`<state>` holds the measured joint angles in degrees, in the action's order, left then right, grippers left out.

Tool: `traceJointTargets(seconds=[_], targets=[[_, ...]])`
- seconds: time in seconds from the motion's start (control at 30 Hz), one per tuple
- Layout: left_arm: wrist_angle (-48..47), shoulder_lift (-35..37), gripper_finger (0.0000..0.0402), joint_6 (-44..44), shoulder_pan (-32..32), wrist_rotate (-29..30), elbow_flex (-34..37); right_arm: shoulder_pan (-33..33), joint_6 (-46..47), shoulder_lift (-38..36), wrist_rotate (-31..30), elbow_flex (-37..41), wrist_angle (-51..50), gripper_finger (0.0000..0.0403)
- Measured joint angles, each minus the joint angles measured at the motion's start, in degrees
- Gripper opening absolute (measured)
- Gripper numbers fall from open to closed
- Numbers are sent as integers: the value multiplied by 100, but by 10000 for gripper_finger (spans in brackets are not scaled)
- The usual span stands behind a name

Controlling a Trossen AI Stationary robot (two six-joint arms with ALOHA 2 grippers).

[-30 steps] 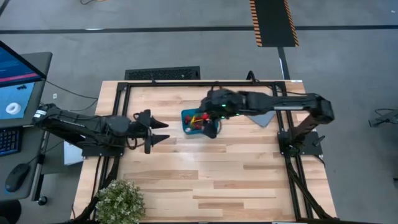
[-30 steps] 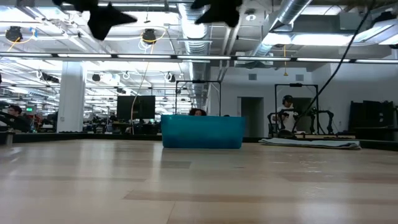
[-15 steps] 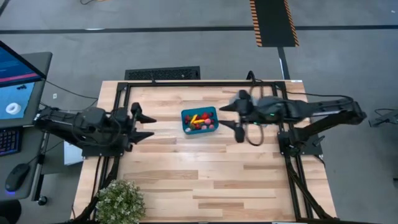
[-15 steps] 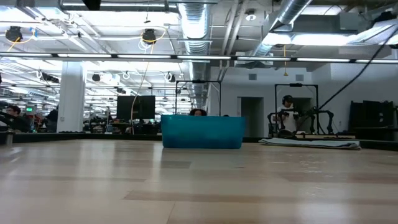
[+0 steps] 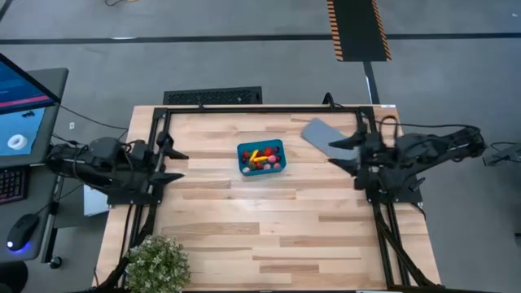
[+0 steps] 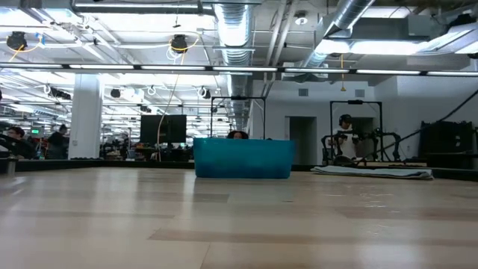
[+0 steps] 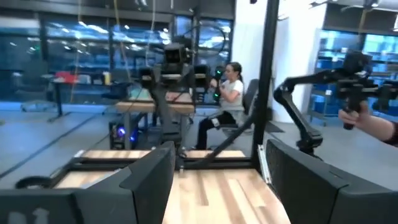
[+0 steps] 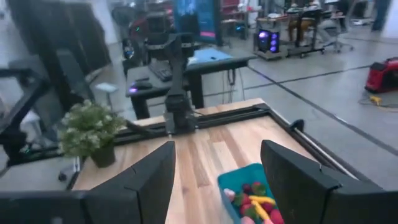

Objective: Pick and placing Produce into tupperware
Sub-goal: Return to Home Position

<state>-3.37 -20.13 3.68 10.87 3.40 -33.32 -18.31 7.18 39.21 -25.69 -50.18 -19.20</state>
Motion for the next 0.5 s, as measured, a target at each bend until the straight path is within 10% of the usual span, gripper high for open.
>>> traceJointTargets(seconds=[0.23, 0.5], targets=[[-746, 455, 245, 410, -6, 1300, 0, -43, 991, -1276, -668, 551, -643, 260], [-312, 587, 245, 317, 3, -104, 535, -186, 484, -2272, -287, 1359, -540, 260]])
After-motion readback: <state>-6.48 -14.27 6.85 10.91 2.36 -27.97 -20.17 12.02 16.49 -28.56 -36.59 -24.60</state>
